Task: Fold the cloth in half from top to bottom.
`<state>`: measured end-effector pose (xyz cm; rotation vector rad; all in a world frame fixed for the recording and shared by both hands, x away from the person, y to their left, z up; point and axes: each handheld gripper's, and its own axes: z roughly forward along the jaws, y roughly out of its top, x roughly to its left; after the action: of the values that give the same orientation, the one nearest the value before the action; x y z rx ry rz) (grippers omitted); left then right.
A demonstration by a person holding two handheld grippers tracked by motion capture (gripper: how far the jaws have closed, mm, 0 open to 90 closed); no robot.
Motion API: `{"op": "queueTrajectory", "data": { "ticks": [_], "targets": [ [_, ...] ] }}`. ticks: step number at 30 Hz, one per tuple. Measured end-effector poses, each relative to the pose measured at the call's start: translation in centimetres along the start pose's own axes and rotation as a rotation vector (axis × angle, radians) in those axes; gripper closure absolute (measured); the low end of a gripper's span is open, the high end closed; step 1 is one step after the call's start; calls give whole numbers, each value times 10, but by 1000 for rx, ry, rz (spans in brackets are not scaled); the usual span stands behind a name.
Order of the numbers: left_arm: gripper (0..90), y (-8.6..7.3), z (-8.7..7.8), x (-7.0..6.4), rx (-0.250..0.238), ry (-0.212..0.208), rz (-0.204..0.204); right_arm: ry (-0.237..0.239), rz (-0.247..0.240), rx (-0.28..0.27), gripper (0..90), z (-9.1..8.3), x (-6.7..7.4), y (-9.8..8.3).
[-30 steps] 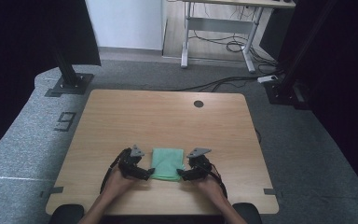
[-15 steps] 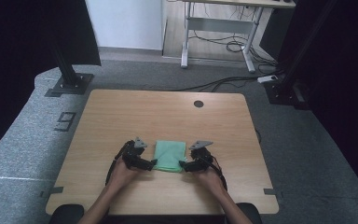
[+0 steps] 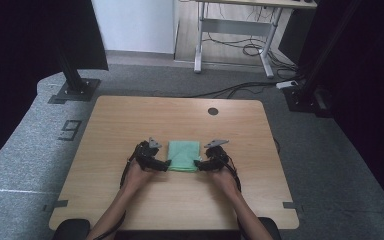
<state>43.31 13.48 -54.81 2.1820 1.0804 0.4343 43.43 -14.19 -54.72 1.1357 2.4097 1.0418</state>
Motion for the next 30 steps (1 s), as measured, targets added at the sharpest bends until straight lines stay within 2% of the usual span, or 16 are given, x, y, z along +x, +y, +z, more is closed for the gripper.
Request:
{"op": "queueTrajectory", "data": {
  "ticks": [13,15,19,25,30],
  "targets": [
    [0,4,4,5,9,-12,-9,-5,-8,-12,235,3,-5,3],
    [0,4,4,6,9,-24,-24,2,0,-17,235,3,-5,2],
    [0,4,4,6,12,-30,-27,6,5,-19,235,3,-6,2],
    [9,10,-7,0,6,-16,36,2,-31,-18,241,-4,-1,7],
    [10,13,-23,-6,-26,-40,58,21,-37,-48,233,-15,2,10]
  ]
}}
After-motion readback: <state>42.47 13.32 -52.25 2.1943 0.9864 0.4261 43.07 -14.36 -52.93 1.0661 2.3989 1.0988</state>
